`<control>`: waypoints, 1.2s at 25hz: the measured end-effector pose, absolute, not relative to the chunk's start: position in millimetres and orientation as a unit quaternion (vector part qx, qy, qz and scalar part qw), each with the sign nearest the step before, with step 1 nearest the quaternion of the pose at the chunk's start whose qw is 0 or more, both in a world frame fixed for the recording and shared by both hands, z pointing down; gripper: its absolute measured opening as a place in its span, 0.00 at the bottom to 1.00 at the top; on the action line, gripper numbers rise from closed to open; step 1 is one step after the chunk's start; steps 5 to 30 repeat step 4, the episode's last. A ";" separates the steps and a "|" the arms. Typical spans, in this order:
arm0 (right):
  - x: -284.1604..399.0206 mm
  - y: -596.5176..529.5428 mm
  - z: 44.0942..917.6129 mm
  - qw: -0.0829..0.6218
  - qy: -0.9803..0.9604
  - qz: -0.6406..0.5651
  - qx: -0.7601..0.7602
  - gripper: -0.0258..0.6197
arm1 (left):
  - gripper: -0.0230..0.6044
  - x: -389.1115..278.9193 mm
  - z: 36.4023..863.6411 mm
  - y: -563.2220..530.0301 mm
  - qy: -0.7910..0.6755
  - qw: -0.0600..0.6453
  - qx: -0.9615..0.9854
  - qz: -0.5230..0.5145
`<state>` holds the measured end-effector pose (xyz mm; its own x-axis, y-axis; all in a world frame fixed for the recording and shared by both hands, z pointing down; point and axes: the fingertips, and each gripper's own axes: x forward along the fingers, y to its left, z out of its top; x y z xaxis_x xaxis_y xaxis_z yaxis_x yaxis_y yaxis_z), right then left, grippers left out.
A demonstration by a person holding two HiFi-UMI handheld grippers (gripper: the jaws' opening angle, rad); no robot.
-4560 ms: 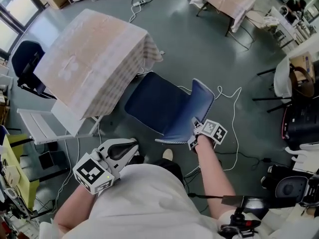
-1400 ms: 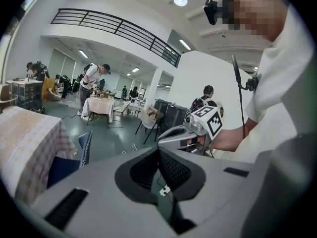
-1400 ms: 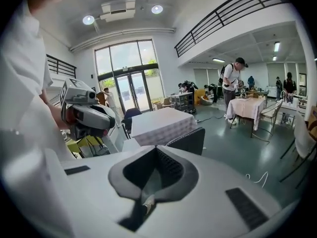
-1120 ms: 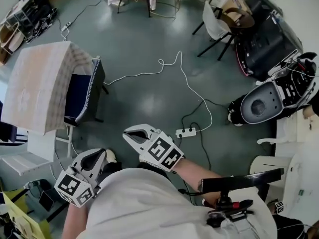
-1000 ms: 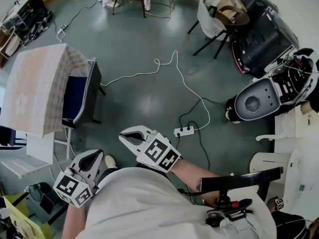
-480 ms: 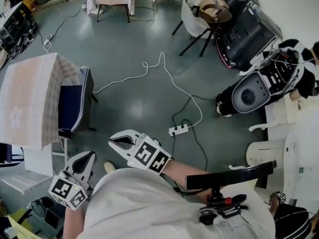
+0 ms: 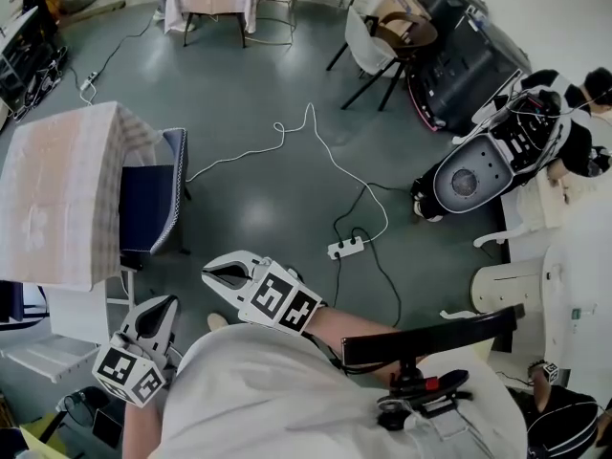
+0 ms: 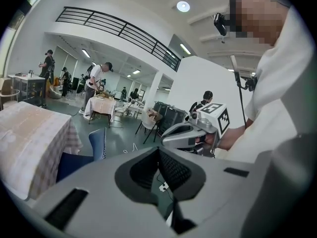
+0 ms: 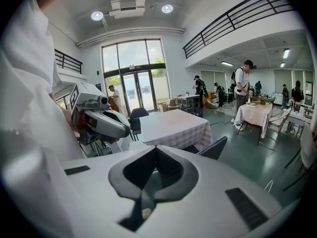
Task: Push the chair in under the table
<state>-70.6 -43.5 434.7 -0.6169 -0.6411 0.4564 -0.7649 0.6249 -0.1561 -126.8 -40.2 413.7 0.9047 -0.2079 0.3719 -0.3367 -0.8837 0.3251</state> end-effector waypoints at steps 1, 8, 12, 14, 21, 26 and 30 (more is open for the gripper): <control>-76.9 -45.8 435.4 0.182 -0.882 0.171 0.399 0.06 | 0.05 -133.3 414.5 -42.3 -0.141 0.195 0.957 0.165; -95.7 -52.2 438.0 0.184 -0.880 0.173 0.402 0.06 | 0.05 -152.9 416.4 -48.4 -0.137 0.195 0.958 0.162; -95.7 -52.2 438.0 0.184 -0.880 0.173 0.402 0.06 | 0.05 -152.9 416.4 -48.4 -0.137 0.195 0.958 0.162; -95.7 -52.2 438.0 0.184 -0.880 0.173 0.402 0.06 | 0.05 -152.9 416.4 -48.4 -0.137 0.195 0.958 0.162; -95.7 -52.2 438.0 0.184 -0.880 0.173 0.402 0.06 | 0.05 -152.9 416.4 -48.4 -0.137 0.195 0.958 0.162; -95.7 -52.2 438.0 0.184 -0.880 0.173 0.402 0.06 | 0.05 -152.9 416.4 -48.4 -0.137 0.195 0.958 0.162; -95.7 -52.2 438.0 0.184 -0.880 0.173 0.402 0.06 | 0.05 -152.9 416.4 -48.4 -0.137 0.195 0.958 0.162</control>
